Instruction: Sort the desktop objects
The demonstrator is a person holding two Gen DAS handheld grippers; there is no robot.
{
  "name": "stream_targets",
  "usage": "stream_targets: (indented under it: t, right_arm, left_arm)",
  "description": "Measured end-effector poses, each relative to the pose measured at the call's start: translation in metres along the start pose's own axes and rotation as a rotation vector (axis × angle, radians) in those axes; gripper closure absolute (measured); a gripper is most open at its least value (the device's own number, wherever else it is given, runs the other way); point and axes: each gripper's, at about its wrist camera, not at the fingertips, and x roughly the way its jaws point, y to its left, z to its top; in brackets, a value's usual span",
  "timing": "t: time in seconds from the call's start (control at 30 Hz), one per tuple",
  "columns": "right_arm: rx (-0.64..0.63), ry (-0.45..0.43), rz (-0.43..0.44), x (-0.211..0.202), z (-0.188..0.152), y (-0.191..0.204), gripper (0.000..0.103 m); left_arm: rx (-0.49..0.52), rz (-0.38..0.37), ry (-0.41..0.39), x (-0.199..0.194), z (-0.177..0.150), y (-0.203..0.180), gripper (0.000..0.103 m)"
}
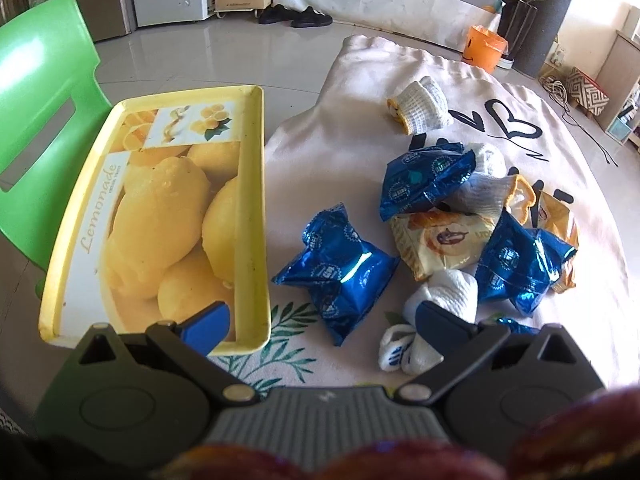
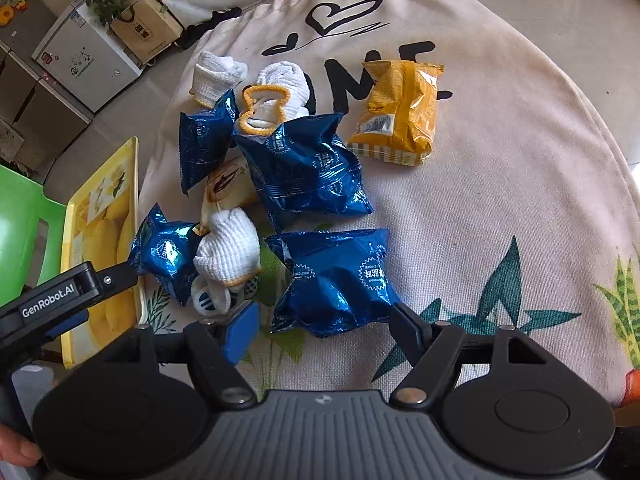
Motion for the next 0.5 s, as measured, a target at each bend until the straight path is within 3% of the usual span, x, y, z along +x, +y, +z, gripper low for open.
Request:
stream_targets:
  t: [0.13, 0.3, 0.5]
  right_arm:
    - [-0.058, 0.031, -0.038, 0.007, 0.014, 0.004, 0.031]
    - [-0.071, 0.109, -0.017, 0.024, 0.026, 0.000, 0.031]
    - [-0.077, 0.125, -0.044, 0.035, 0.030, -0.005, 0.030]
  left_arm:
    - [0.078, 0.005, -0.013, 0.006, 0.004, -0.009, 0.000]
    - [0.120, -0.064, 0.013, 0.021, 0.012, -0.012, 0.001]
    - [0.181, -0.097, 0.031, 0.038, 0.017, -0.018, 0.001]
